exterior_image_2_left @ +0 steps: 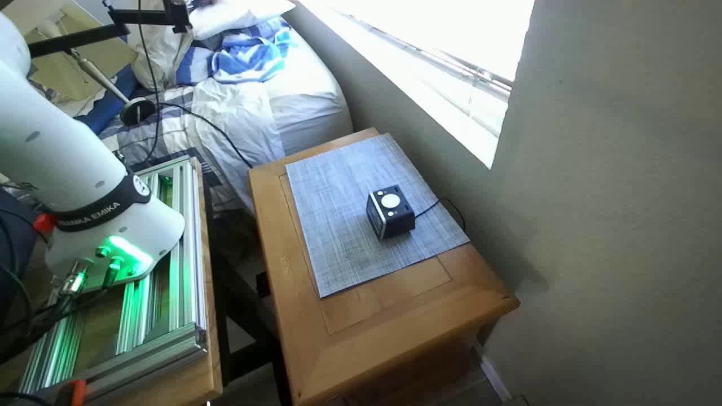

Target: Turn the black device over

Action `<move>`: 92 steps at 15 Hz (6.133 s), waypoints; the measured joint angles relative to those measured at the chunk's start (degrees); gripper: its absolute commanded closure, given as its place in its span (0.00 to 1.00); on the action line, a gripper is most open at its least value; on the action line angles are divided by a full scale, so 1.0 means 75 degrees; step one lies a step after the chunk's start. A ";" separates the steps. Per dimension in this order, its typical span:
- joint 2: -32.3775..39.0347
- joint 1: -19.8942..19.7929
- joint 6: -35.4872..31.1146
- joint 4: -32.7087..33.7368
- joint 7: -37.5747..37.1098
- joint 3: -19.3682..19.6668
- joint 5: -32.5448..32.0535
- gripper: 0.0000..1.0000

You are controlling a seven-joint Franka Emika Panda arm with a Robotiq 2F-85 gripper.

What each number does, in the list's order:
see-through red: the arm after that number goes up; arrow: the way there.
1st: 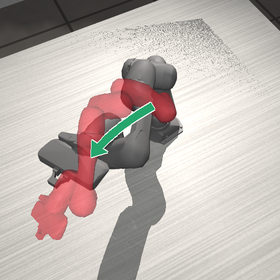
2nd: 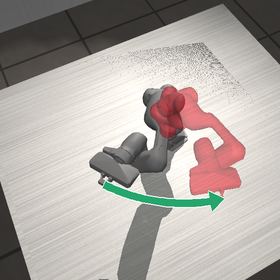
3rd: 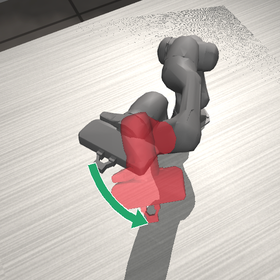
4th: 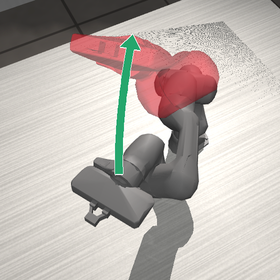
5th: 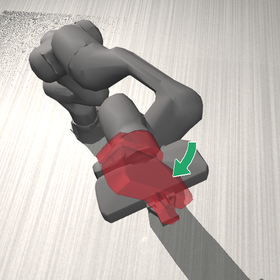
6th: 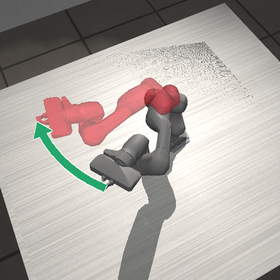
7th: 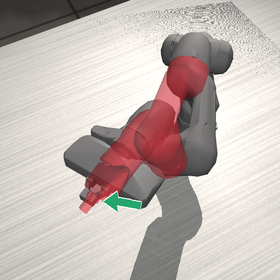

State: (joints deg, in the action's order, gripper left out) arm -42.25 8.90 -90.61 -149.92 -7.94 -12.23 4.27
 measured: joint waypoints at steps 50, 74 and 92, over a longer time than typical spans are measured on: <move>0.6285 -0.2774 -0.7629 -0.0028 -0.4492 0.2673 0.1413 0.00; 1.0183 -0.2889 -0.7939 0.3059 -0.4673 0.2436 0.4262 0.00; 1.0631 -0.3001 -0.7148 0.3551 -0.4666 0.2565 0.4843 0.00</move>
State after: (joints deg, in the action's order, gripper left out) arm 37.49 -13.61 -144.23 -123.29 -42.93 7.01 40.59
